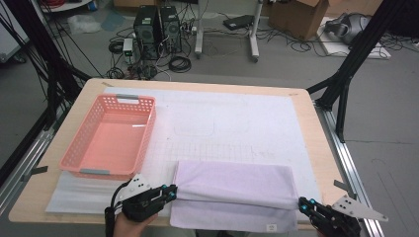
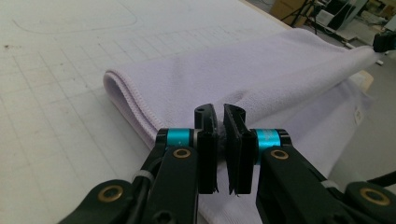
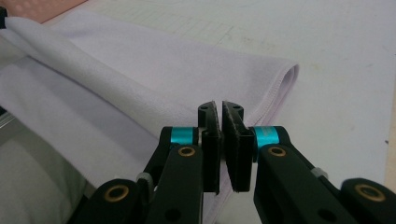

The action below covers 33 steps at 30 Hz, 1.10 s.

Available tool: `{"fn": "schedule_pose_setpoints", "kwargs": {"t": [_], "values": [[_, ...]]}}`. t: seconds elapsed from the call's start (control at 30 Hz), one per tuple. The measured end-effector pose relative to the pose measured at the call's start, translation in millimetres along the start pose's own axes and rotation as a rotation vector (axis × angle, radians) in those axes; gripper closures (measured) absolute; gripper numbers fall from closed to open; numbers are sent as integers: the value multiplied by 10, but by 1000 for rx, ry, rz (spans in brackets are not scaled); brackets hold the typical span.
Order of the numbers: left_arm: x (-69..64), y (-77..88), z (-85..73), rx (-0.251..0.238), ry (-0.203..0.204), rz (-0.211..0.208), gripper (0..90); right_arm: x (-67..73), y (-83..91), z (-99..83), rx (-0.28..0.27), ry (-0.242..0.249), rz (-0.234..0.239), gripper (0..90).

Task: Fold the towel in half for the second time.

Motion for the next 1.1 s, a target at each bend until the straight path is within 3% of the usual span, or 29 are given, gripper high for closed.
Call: {"fn": "schedule_pose_setpoints", "kwargs": {"t": [0.1,0.13,0.2,0.23,0.33,0.43,0.6,0.67,0.73,0.8,0.9,1.0,1.03,1.1], "values": [[-50,45,-76,21,-13,-22,826,25,23,-65,20,-15,6,854],[-59,41,-83,20,-20,-27,795,20,17,-91,38,-29,7,815],[-30,3,-43,6,-5,-10,545,-23,-3,-123,53,-54,-48,596],[0,-18,-5,-7,7,6,491,-65,-5,-119,39,-66,-70,570],[78,-91,108,-25,43,35,470,-181,-6,-50,-14,-92,-102,557],[140,-189,129,-4,38,63,454,-285,-100,20,-11,-88,-116,557],[238,-372,143,38,59,84,441,-395,-380,42,68,-47,-133,567],[267,-425,155,51,55,84,441,-438,-457,73,81,-33,-129,630],[283,-485,171,56,54,78,445,-468,-529,126,92,-4,-120,776],[298,-535,179,62,41,76,461,-501,-614,173,100,23,-103,852],[330,-634,192,78,20,64,534,-567,-752,210,113,25,-82,855],[389,-702,213,94,21,108,651,-717,-867,181,175,29,-135,867],[420,-731,224,100,24,119,651,-756,-869,191,159,14,-132,865],[457,-770,239,103,27,121,630,-806,-841,237,157,15,-202,788]]}}
Point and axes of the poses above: each handheld gripper's, and its own axes: y roughly backward along the jaws, z roughly out of its top, x roughly to its left, the point moved 5 cm from there along -y, roughly forward along the jaws, and after that the axes turned 12 degrees about z, right-handed, at the moved point
